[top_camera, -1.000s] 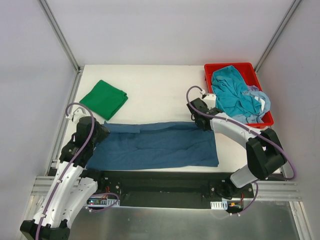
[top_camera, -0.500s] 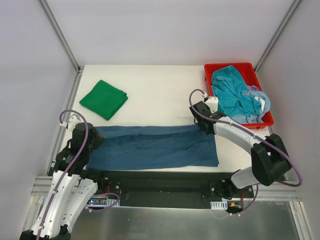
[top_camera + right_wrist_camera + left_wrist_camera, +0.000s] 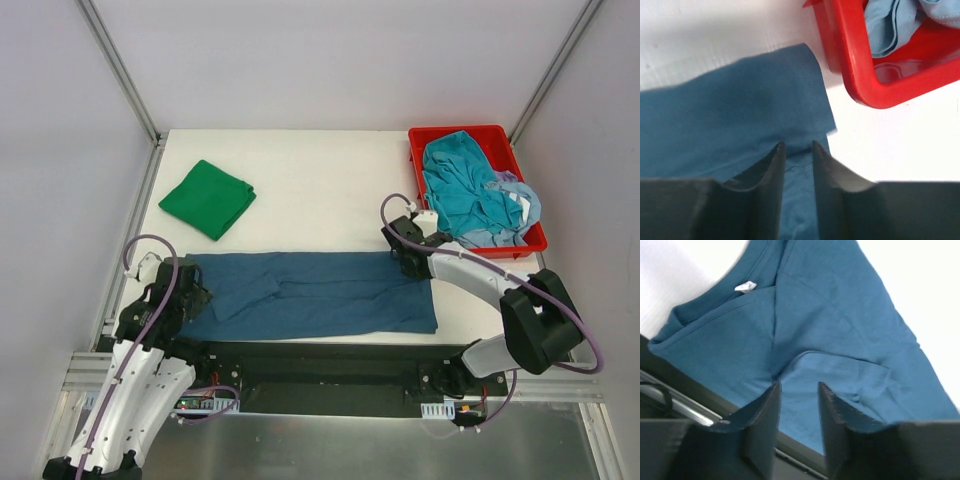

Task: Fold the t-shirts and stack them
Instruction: Fold the other side of the tshirt into a rectangle

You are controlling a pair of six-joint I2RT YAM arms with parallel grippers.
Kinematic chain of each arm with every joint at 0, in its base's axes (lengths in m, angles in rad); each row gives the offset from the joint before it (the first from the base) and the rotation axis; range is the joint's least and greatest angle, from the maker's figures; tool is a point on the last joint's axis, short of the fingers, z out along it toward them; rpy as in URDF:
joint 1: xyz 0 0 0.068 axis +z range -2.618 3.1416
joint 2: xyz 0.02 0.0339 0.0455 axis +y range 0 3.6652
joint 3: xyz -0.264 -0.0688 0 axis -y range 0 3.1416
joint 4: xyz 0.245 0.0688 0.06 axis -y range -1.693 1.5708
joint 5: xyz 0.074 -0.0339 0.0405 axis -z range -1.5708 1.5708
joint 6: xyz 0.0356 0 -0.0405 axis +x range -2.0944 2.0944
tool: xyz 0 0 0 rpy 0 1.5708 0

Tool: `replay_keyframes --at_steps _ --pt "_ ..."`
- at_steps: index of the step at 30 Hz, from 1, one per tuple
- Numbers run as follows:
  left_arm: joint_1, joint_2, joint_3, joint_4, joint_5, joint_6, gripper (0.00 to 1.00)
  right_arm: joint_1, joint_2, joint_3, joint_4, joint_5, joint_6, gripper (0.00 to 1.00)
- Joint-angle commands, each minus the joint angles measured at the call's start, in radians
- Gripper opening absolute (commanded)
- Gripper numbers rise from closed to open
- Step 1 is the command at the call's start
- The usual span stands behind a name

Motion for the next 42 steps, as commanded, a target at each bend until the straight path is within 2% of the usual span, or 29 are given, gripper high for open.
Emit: replay_keyframes --at_steps 1,4,6,10,13,17,22,26,29,35,38,42 --pt "-0.006 0.041 0.049 -0.104 -0.034 -0.045 0.46 0.011 -0.021 -0.01 -0.056 -0.006 0.036 0.41" --pt "-0.006 0.067 0.092 -0.113 -0.026 -0.014 0.82 0.04 -0.076 -0.009 -0.067 -0.016 0.016 0.63" --pt "-0.006 0.08 0.114 -0.093 0.008 -0.002 0.99 0.054 -0.128 -0.009 -0.043 -0.074 -0.029 0.71" --pt "-0.006 0.139 0.085 0.115 0.196 0.099 0.99 0.061 -0.219 -0.024 0.051 -0.266 -0.12 0.96" --pt "-0.008 0.256 0.051 0.284 0.346 0.151 0.99 0.063 -0.241 -0.056 0.187 -0.418 -0.189 0.96" --pt "-0.014 0.468 0.077 0.381 0.407 0.217 0.99 0.061 -0.19 -0.056 0.277 -0.522 -0.228 0.96" --pt "-0.024 0.708 0.122 0.46 0.459 0.297 0.99 0.054 -0.049 -0.015 0.309 -0.524 -0.218 0.96" --pt "-0.044 0.81 0.134 0.494 0.477 0.322 0.99 0.037 0.035 -0.003 0.312 -0.522 -0.183 0.96" --pt "-0.054 0.857 0.131 0.503 0.482 0.341 0.99 0.002 0.063 -0.03 0.346 -0.568 -0.157 0.96" --pt "-0.096 0.906 0.12 0.51 0.614 0.381 0.99 -0.051 0.083 -0.072 0.386 -0.659 -0.133 0.97" --pt "-0.118 0.881 0.099 0.508 0.689 0.391 0.99 -0.057 0.081 -0.084 0.39 -0.667 -0.134 0.97" --pt "-0.152 0.774 0.086 0.49 0.687 0.388 0.99 -0.06 0.075 -0.09 0.39 -0.665 -0.139 0.97"
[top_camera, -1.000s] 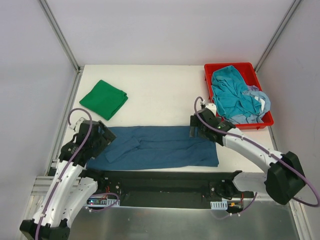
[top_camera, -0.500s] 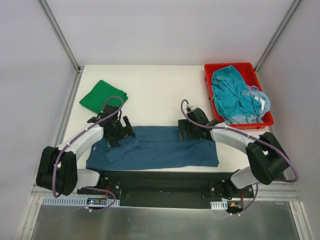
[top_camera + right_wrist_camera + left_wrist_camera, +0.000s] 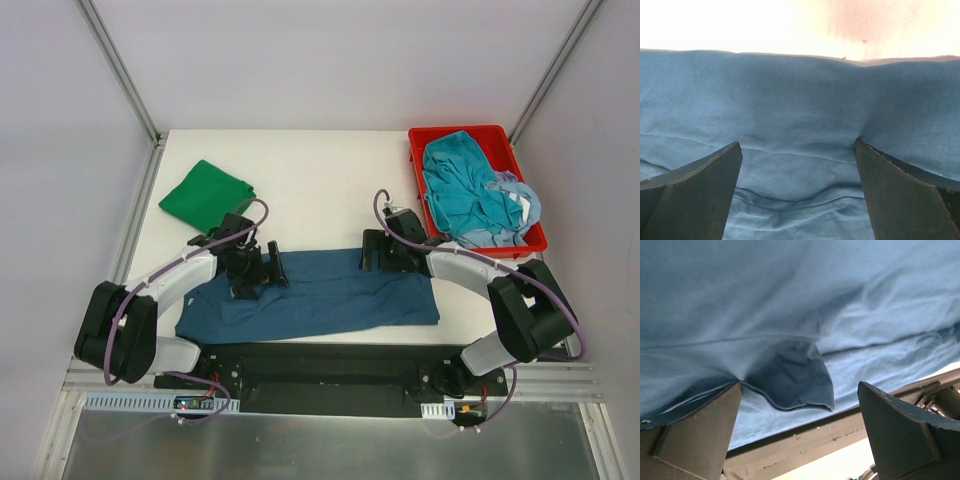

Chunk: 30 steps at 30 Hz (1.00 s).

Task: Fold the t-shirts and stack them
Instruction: Fold the other side of the tshirt into a rectangle

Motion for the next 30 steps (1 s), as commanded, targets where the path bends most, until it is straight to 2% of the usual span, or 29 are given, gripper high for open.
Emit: replay_keyframes --at_steps 1,6,8,10,12,18,21,30 --pt "-0.029 -0.133 -0.008 -0.018 0.067 0.021 0.99 -0.006 0.006 -0.033 0.002 -0.04 0.015 0.97" --pt "-0.045 -0.277 0.006 -0.021 0.124 0.065 0.99 -0.015 0.0 -0.04 0.0 -0.037 0.012 0.97" --pt "-0.045 -0.299 0.027 -0.023 0.02 0.033 0.99 -0.018 0.003 -0.04 0.002 -0.037 0.012 0.97" --pt "-0.043 -0.275 0.053 -0.021 -0.153 0.004 0.99 -0.017 0.007 -0.036 0.003 -0.045 0.012 0.97" --pt "-0.04 -0.212 0.092 -0.027 -0.218 -0.005 0.99 -0.017 0.014 -0.034 0.003 -0.06 0.012 0.97" --pt "-0.048 0.001 0.118 -0.04 -0.071 0.013 0.99 -0.02 0.001 -0.037 -0.001 -0.054 0.012 0.97" --pt "-0.078 0.052 0.11 -0.086 -0.031 0.021 0.99 -0.02 -0.008 -0.042 -0.01 -0.046 0.009 0.97" --pt "-0.322 -0.141 0.017 -0.167 0.027 -0.05 0.99 -0.023 -0.039 -0.039 -0.056 -0.007 -0.004 0.97"
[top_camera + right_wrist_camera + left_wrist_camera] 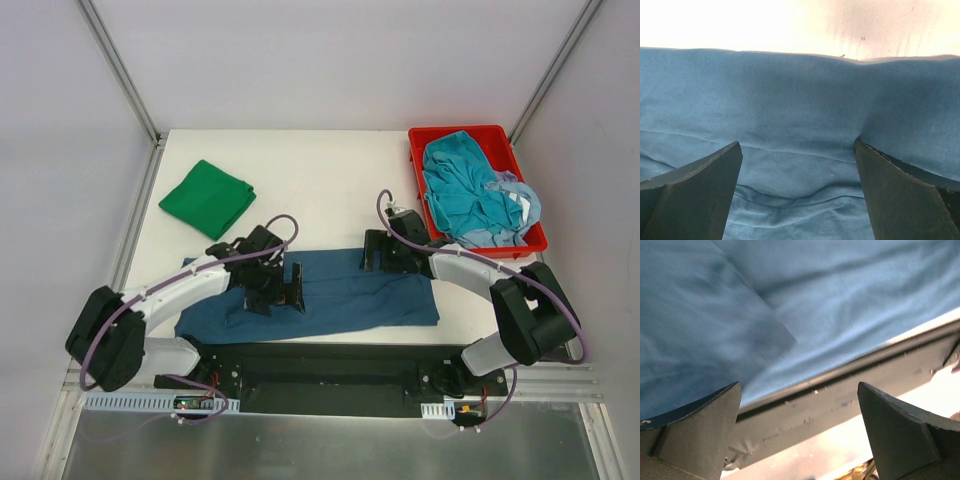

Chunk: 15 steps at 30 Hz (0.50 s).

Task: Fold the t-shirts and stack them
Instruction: Fold the other side of the tshirt into a rectangle

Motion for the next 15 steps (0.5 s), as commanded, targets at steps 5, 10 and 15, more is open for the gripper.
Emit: replay_keyframes --at_steps 5,10,15 --pt "-0.109 -0.171 -0.01 -0.102 0.038 -0.026 0.99 -0.007 -0.044 -0.01 -0.092 0.01 -0.011 0.96" --pt "-0.114 -0.263 0.019 -0.125 -0.137 -0.063 0.99 -0.005 -0.07 0.005 -0.093 -0.036 -0.032 0.96" --pt "-0.016 -0.267 0.05 -0.203 -0.425 -0.189 0.99 0.003 -0.074 0.036 -0.081 -0.067 -0.039 0.96"
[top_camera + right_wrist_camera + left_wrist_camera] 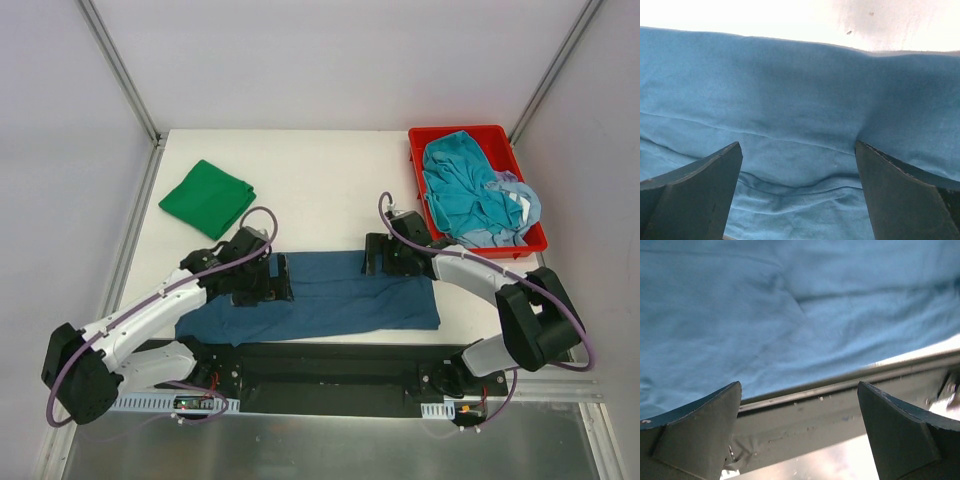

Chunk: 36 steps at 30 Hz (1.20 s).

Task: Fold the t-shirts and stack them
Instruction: Fold the other side of the tshirt into a rectangle, then rotate the tshirt 90 degrees

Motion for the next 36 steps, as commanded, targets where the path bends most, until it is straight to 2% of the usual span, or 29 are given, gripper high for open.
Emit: replay_keyframes --at_steps 1,4,8,15,19,22,26,30,36 --pt "0.138 -0.006 0.042 -0.082 -0.272 -0.125 0.99 0.006 -0.035 0.04 0.009 -0.038 -0.007 0.96" --pt "0.272 0.006 0.024 -0.067 -0.332 -0.186 0.99 0.01 -0.001 0.055 0.051 -0.075 0.002 0.96" --pt "0.309 0.08 0.015 0.003 -0.411 -0.197 0.99 0.012 0.052 0.08 0.057 -0.067 0.003 0.96" --pt "0.344 0.351 0.036 0.158 -0.332 -0.188 0.99 0.009 0.074 0.053 0.049 -0.018 0.019 0.96" --pt "0.343 0.494 0.086 0.241 -0.218 -0.153 0.99 -0.005 0.043 -0.001 0.013 0.003 0.037 0.96" --pt "0.341 0.569 0.148 0.257 -0.146 -0.133 0.99 -0.013 -0.012 -0.053 -0.038 0.04 0.059 0.96" --pt "0.3 0.628 0.206 0.29 -0.125 -0.107 0.99 -0.017 -0.125 -0.148 -0.08 0.037 0.08 0.96" --pt "0.248 0.727 0.345 0.318 -0.073 -0.05 0.99 -0.016 -0.202 -0.187 -0.129 -0.003 0.066 0.96" --pt "0.209 1.002 0.718 0.32 0.05 0.051 0.99 -0.017 -0.26 -0.191 -0.185 -0.026 0.049 0.96"
